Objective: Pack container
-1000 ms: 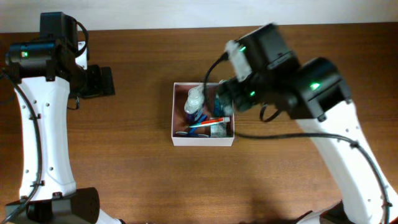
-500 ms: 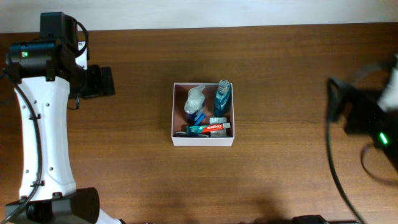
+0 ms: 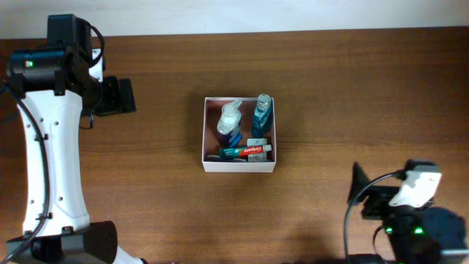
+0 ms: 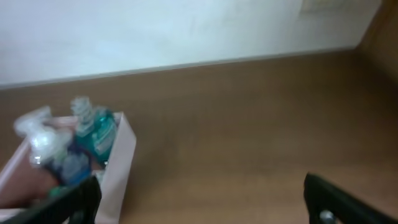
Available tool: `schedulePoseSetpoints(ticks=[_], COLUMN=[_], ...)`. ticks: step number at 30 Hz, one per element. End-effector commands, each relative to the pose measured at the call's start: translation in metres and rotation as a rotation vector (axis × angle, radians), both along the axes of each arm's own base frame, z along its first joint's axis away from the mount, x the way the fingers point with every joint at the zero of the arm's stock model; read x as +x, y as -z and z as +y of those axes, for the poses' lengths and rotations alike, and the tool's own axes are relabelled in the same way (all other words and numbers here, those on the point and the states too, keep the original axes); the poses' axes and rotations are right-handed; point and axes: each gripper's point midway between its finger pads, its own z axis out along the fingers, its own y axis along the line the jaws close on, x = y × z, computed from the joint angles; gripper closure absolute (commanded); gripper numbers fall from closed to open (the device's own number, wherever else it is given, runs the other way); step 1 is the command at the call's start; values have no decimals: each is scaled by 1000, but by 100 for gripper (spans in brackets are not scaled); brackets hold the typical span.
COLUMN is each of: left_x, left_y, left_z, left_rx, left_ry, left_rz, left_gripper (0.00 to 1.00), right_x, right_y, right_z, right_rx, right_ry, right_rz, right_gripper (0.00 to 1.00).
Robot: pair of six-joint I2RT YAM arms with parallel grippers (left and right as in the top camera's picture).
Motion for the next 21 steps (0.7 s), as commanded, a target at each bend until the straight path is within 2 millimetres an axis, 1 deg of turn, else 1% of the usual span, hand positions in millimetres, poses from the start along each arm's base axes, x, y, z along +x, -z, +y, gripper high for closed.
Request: schedulePoseSetpoints(ticks=[1,4,7,10,15,21], left_x=[-2,-2,-2,-2,-2,-2], left_y=[-8,-8,-8,-8,-8,-8], left_z=[-1,-1,-1,-1,-1,-1], left_rx=[-7,-8,-8,-8,-8,-8], left_ry=[-5,-5,-5,-5,-5,-5], left_rz=[-27,-27,-27,-27,-27,-27], left_gripper=[0,1,0,0,1,0], right_x=[3,4,4,3,3,3], right_y=[50,87,107,123,147,171], right_z=[5,5,8,12,12,12], right_rx=[23,24,31,40,41,43], right_ry=[-26,-26,-41,-61,-61,-61], right_rz=[12,44,52,63,89,125], right_gripper=[1,1,1,1,1,1])
